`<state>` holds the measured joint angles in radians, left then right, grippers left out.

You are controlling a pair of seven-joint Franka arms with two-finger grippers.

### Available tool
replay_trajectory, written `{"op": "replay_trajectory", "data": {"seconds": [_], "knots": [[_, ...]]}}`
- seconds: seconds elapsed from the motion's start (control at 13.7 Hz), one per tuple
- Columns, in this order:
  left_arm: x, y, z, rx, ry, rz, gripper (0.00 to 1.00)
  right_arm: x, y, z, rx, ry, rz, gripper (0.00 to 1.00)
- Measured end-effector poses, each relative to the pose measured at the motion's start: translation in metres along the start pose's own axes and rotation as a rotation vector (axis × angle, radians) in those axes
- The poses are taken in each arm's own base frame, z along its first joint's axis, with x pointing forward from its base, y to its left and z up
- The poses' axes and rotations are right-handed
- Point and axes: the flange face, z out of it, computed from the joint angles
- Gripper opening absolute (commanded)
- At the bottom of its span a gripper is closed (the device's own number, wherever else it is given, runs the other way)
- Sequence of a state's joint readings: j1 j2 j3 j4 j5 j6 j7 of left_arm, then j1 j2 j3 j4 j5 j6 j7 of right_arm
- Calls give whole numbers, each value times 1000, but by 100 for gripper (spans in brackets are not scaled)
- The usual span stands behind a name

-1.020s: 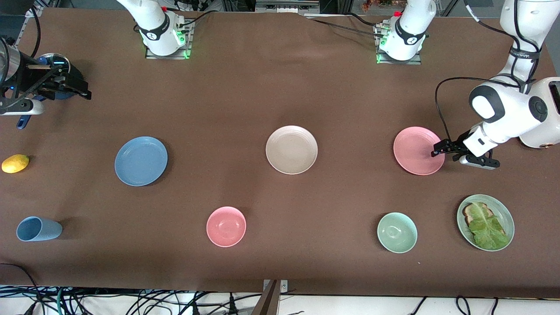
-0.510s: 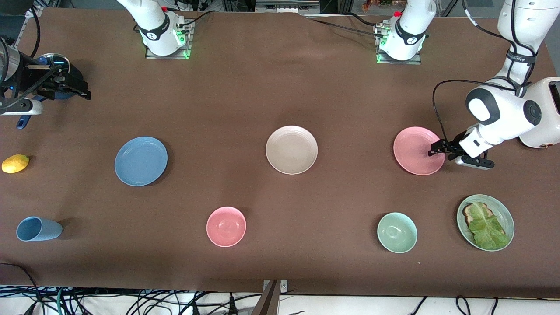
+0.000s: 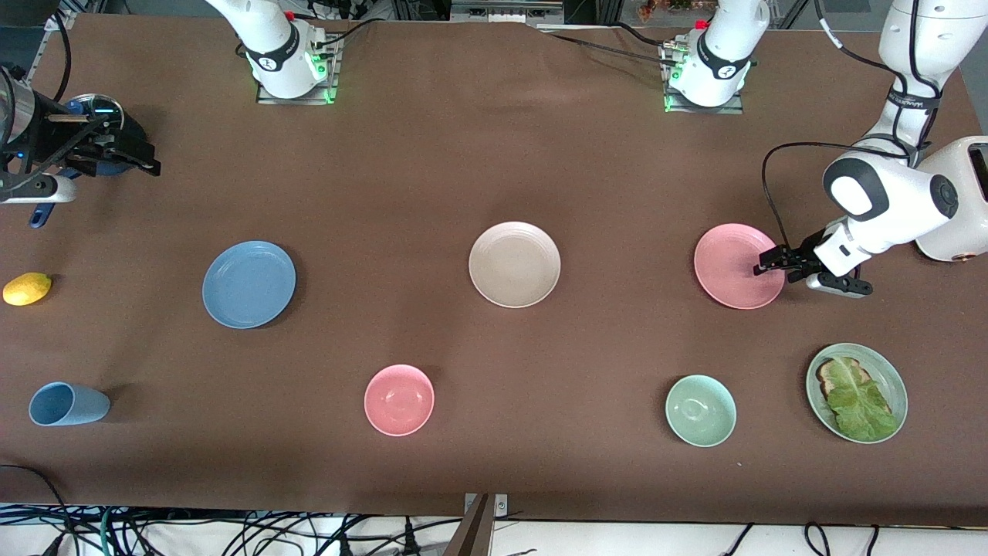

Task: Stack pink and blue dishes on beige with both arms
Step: 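Close the left gripper on the pink plate rim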

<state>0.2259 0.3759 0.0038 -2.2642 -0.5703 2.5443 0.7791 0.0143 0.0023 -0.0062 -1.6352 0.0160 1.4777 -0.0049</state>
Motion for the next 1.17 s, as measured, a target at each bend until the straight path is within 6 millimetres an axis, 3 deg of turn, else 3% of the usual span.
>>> {"op": "replay_trajectory", "data": {"seconds": [0.36,0.51,0.66,0.8,1.02,1.17], "knots": [[-2,0,2,-19,-7,21,93,0,1,0,0,0,2,100],[-4,-3,1,-33,5,34,77,0,3,1,1,-2,5,100],[-3,-5,0,-35,9,42,36,1,4,1,1,-3,7,100],[-2,-5,-1,-34,11,44,15,1,4,1,1,-3,7,100],[-2,-5,-1,-35,10,44,0,1,4,2,1,-3,7,100],[-2,-5,-1,-36,9,44,0,1,4,2,1,-4,7,100]]}}
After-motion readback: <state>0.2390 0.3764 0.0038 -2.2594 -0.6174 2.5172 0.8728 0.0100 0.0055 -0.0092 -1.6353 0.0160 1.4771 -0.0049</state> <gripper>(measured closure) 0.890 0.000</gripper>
